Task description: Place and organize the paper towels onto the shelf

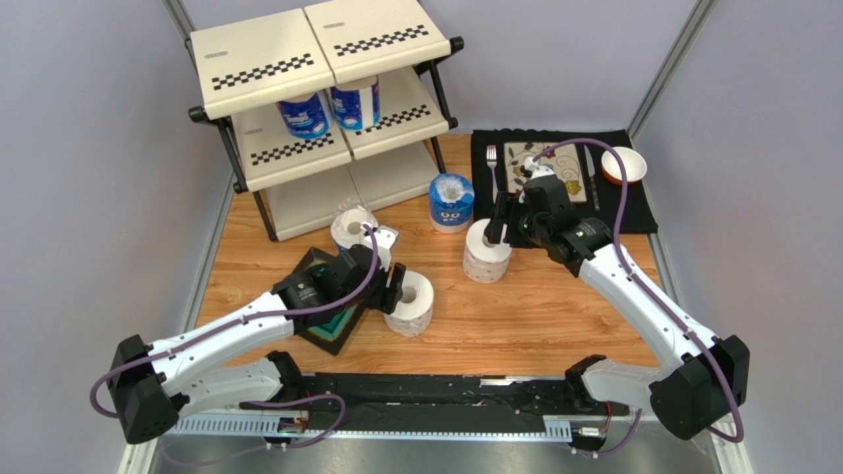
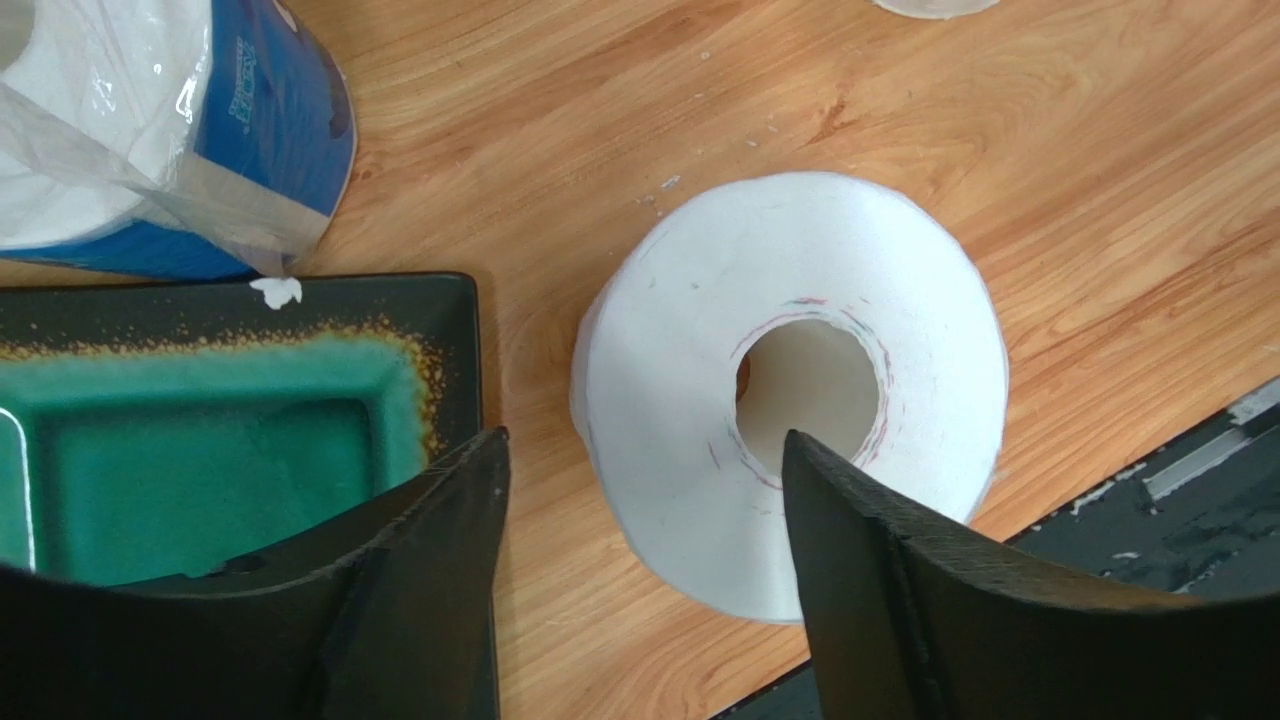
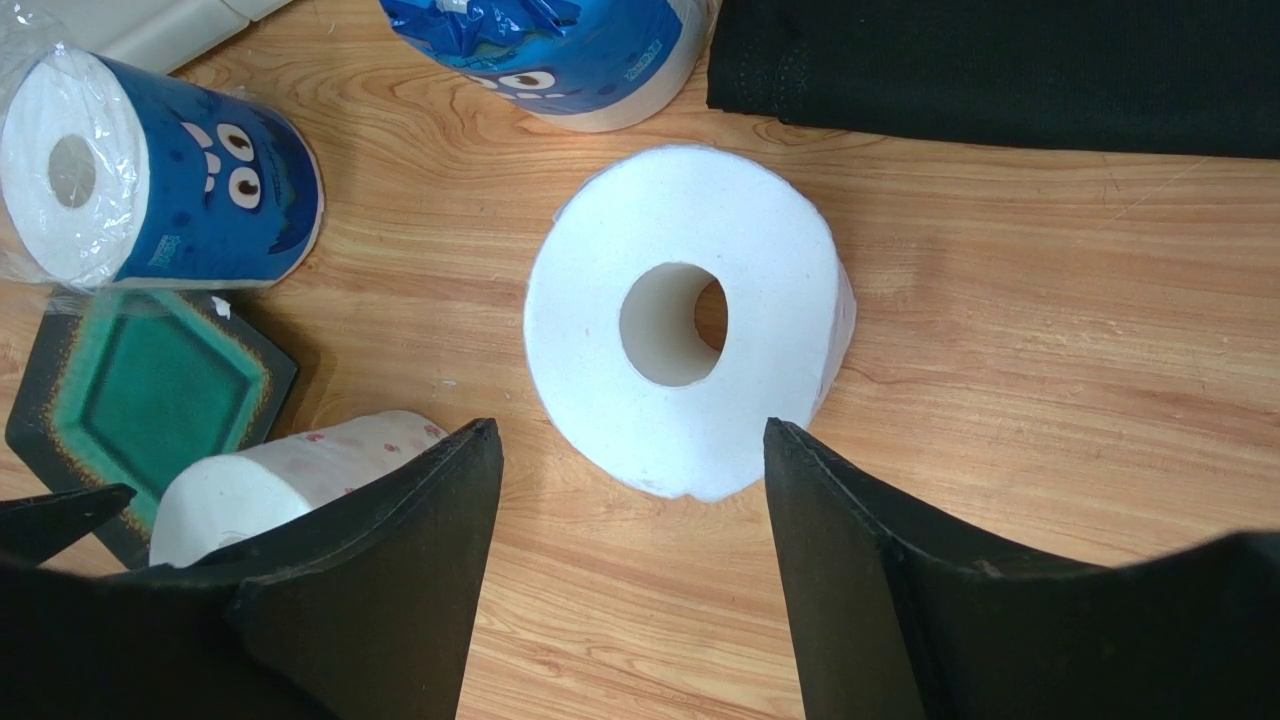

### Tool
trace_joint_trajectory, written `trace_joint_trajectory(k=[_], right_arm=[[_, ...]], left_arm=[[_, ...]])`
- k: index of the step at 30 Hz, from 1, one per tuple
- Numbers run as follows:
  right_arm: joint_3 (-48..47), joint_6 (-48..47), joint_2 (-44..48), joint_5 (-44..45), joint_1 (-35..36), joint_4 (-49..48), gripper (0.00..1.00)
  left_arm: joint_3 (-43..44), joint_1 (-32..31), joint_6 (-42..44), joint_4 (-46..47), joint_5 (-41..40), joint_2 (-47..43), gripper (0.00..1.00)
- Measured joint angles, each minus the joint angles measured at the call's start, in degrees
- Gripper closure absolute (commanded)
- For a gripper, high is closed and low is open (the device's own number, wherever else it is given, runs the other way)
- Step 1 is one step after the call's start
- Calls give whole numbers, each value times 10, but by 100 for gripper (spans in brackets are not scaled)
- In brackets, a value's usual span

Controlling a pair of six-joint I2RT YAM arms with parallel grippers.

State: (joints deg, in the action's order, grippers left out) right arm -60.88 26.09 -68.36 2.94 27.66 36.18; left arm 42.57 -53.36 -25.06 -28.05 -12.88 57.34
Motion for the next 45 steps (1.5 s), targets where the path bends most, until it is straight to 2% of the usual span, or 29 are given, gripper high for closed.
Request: trace_joint_trajectory(k=[11, 20, 29, 45], right_arm=[[1, 0, -1, -2, 0, 0, 32], [1, 0, -2, -5, 0, 0, 32], [4, 0, -2, -5, 0, -1, 32], [10, 0, -9, -5, 0, 0, 32]], left_arm=[[-56, 0, -18, 28, -16, -67, 18], [-162, -9, -36, 128, -46, -153, 17], [-198, -31, -34, 206, -72, -158, 17], [-202, -64, -25, 252, -110, -148, 17]])
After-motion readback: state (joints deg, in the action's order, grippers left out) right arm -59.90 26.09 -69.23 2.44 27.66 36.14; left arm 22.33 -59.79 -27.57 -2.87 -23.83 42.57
